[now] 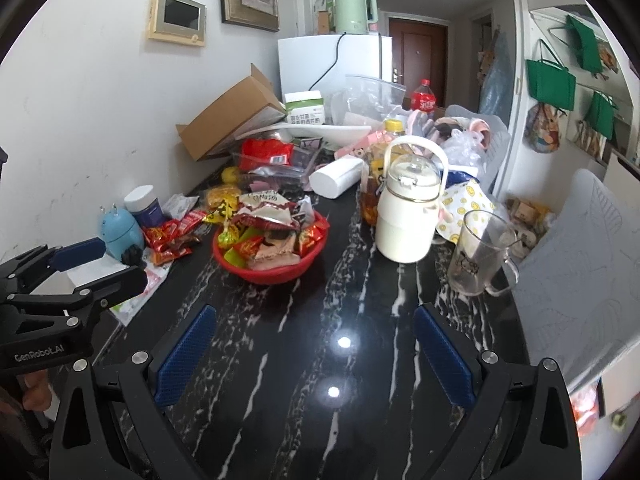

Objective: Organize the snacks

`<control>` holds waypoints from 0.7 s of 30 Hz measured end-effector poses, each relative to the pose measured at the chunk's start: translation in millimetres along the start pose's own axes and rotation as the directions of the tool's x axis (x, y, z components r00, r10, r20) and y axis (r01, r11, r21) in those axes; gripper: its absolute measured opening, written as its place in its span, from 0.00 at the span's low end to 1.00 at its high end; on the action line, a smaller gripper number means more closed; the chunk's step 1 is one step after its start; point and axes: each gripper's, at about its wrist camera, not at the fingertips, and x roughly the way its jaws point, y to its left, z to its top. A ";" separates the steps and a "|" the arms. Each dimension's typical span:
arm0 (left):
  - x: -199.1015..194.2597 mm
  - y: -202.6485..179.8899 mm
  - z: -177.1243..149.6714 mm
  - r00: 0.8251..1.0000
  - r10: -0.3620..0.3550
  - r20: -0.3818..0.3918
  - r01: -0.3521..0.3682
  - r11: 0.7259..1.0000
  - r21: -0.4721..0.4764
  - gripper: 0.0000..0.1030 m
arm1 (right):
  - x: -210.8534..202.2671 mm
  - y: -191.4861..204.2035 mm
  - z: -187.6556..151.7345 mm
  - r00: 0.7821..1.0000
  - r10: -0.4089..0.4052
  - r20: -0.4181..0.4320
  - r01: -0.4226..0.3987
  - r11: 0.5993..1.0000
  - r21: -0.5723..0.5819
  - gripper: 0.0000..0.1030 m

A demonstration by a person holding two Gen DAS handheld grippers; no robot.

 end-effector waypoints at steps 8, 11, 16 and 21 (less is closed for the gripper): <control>3.0 0.4 -7.3 1.000 0.001 -0.018 -0.001 1.000 -0.012 0.77 | 3.4 0.7 -11.0 1.000 0.009 -0.022 -0.009 1.000 0.020 0.97; 2.8 0.7 -6.8 1.000 -0.001 -0.018 0.000 1.000 -0.016 0.77 | 4.9 -0.2 -11.0 1.000 0.008 -0.027 -0.007 1.000 0.025 0.97; 3.3 -0.6 -6.1 1.000 0.002 -0.015 -0.002 1.000 -0.015 0.77 | 4.7 -1.6 -8.2 1.000 0.015 -0.020 -0.015 0.999 0.030 0.97; 4.3 -2.0 -5.3 1.000 0.000 -0.018 0.000 1.000 -0.016 0.77 | 4.8 -2.2 -7.7 1.000 0.020 -0.018 -0.019 0.999 0.029 0.97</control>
